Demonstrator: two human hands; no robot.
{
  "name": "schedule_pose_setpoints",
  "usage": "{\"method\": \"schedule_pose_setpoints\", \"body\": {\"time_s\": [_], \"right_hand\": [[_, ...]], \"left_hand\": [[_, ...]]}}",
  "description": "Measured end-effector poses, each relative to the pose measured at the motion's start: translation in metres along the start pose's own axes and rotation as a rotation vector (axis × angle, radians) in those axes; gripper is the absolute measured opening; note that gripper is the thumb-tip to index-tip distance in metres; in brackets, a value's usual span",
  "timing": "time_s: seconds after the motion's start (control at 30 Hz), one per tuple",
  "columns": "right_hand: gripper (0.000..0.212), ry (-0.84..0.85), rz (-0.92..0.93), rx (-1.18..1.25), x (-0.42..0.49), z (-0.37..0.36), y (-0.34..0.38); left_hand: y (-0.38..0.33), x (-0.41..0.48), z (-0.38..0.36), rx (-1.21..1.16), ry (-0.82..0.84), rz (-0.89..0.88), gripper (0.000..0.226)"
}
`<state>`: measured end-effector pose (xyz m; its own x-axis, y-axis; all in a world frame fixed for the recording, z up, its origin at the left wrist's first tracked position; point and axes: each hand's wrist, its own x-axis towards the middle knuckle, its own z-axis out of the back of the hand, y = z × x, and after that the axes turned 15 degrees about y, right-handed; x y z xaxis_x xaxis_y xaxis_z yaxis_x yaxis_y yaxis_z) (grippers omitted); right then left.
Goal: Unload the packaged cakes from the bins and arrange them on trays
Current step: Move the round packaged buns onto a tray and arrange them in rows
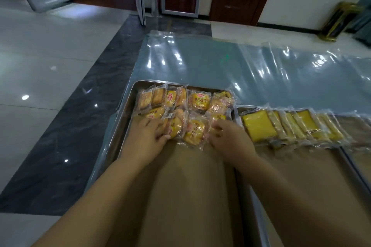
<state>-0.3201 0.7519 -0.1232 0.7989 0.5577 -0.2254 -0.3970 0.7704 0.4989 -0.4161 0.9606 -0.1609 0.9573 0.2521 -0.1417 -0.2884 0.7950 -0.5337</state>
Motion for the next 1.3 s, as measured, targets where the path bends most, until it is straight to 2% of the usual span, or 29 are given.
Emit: {"method": "schedule_pose_setpoints", "body": {"time_s": [0.17,0.3,0.47,0.63,0.87,1.1,1.3], "right_hand": [[0.021,0.0,-0.023,0.009,-0.057,0.034,-0.03],[0.036,0.01,-0.081,-0.012,-0.111,0.06,-0.067],[0.043,-0.049,-0.118,-0.024,-0.184,0.091,-0.131],[0.042,-0.069,-0.12,0.005,-0.254,0.122,-0.201],[0.039,-0.057,-0.14,-0.072,-0.34,0.167,-0.291],[0.039,-0.105,-0.189,-0.084,-0.372,0.217,-0.363],[0.038,-0.131,-0.2,-0.134,-0.361,0.274,-0.42]], "left_hand": [[-0.052,-0.031,0.0,0.077,-0.02,-0.123,0.035],[-0.104,-0.063,-0.01,0.101,-0.014,-0.202,0.038],[-0.182,-0.104,-0.03,0.155,0.01,-0.308,0.033],[-0.266,-0.137,-0.072,0.147,0.006,-0.337,0.034],[-0.374,-0.167,-0.155,0.063,0.107,-0.358,0.028],[-0.45,-0.149,-0.2,0.033,0.203,-0.421,0.024],[-0.517,-0.094,-0.216,0.092,0.147,-0.493,0.03]]}}
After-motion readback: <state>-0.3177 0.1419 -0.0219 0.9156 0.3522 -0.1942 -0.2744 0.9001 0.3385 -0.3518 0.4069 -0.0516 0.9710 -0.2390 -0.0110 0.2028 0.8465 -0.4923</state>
